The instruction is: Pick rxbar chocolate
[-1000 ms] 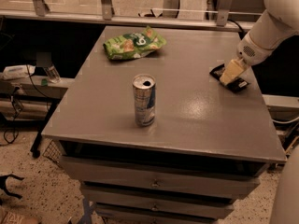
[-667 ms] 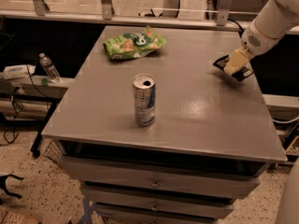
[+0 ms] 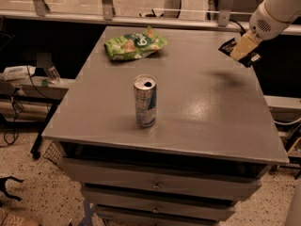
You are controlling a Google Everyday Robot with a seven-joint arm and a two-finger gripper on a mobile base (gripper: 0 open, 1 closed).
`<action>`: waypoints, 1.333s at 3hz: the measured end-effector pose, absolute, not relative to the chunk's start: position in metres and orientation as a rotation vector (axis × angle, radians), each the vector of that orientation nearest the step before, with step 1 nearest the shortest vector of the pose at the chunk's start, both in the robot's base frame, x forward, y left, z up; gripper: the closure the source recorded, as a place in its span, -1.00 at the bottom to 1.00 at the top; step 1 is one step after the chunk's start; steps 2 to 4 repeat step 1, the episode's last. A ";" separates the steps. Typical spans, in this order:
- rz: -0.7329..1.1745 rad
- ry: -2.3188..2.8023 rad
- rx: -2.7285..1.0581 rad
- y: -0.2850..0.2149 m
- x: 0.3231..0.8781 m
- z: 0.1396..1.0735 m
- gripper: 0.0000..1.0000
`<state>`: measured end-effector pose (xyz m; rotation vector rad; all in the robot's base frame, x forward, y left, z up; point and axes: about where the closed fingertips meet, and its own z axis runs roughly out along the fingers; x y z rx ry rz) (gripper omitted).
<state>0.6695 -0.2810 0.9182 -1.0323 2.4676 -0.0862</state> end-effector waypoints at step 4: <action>-0.070 2.450 -1.036 -0.282 0.669 0.923 1.00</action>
Offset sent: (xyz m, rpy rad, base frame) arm 0.0000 0.0000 0.0000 0.0000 0.0000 0.0000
